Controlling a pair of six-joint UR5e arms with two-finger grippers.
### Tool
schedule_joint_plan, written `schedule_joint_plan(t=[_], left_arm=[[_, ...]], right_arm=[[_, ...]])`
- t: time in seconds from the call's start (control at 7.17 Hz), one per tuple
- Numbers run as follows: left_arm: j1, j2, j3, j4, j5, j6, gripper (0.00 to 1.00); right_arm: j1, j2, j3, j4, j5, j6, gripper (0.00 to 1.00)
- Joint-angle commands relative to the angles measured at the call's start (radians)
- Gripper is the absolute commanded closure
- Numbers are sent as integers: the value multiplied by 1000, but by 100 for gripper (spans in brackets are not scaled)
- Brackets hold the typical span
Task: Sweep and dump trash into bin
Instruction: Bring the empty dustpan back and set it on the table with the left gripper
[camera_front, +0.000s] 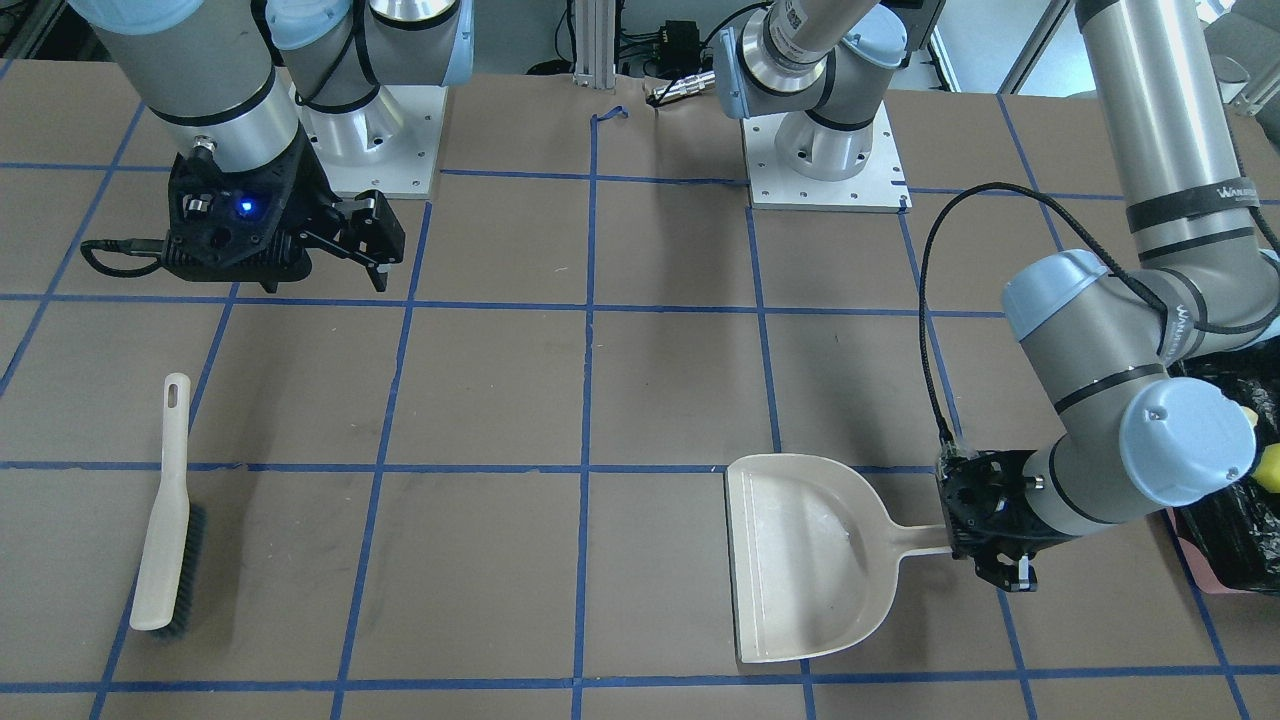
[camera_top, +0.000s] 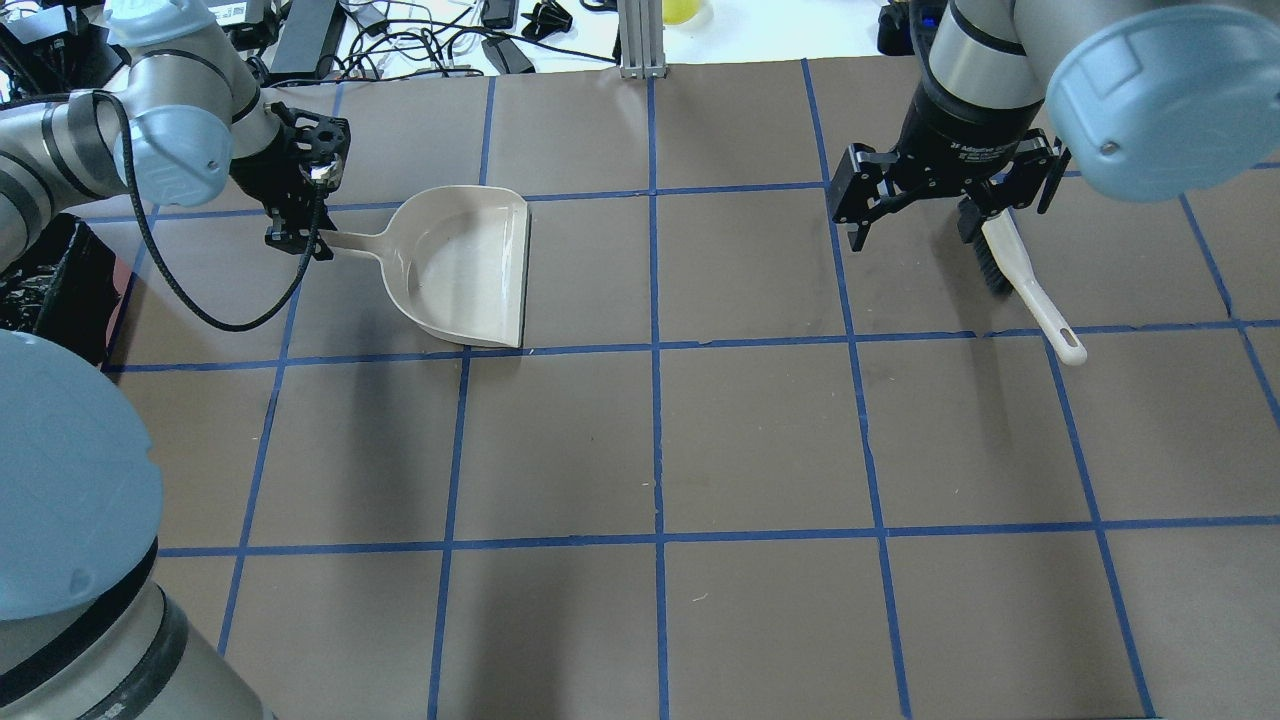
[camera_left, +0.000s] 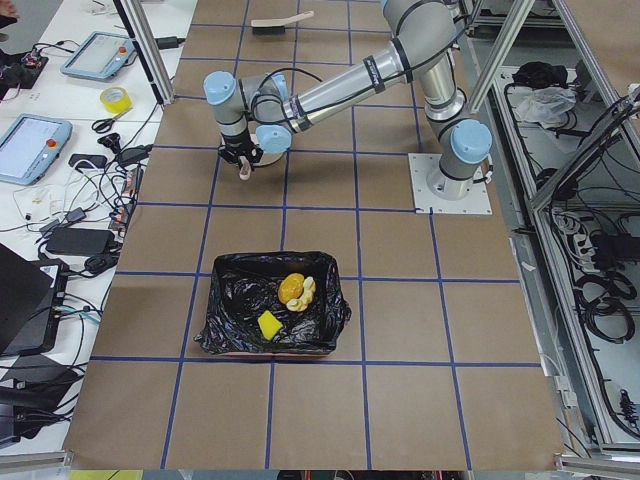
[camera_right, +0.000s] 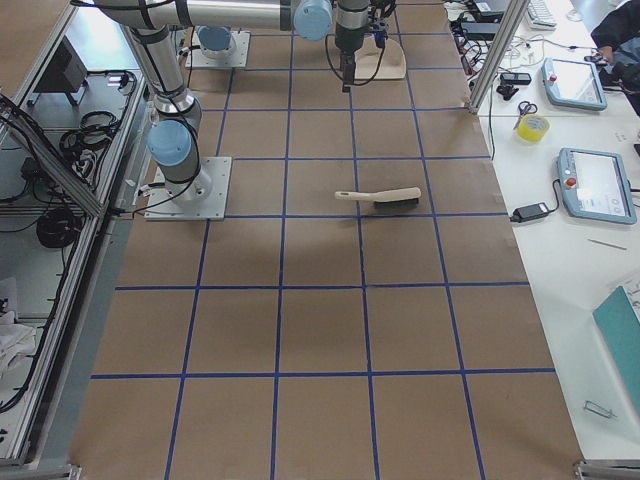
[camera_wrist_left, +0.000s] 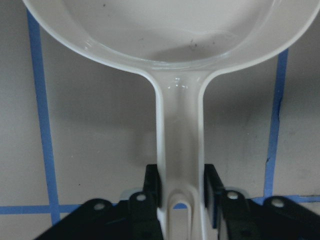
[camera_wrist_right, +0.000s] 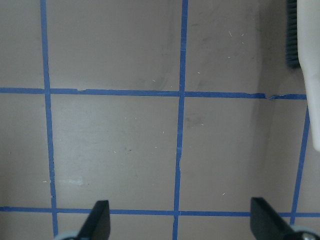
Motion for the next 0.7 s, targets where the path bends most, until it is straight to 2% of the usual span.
schedule_joint_plan(t=[0.0,0.14,0.28,0.56], left_arm=[[-5,-4,0,1,-2,-4,100],[-3,-7,0,1,-2,-13,94],[0,-10,6,1,-5,-20,5],[-12,16,17,0,-18,-101,3]], right_arm=[[0,2,0,-2,0,0,0],[0,4,2,-5,3,-1,0],[0,4,2,-6,2,-1,0],[0,5,5,-8,2,-1,0]])
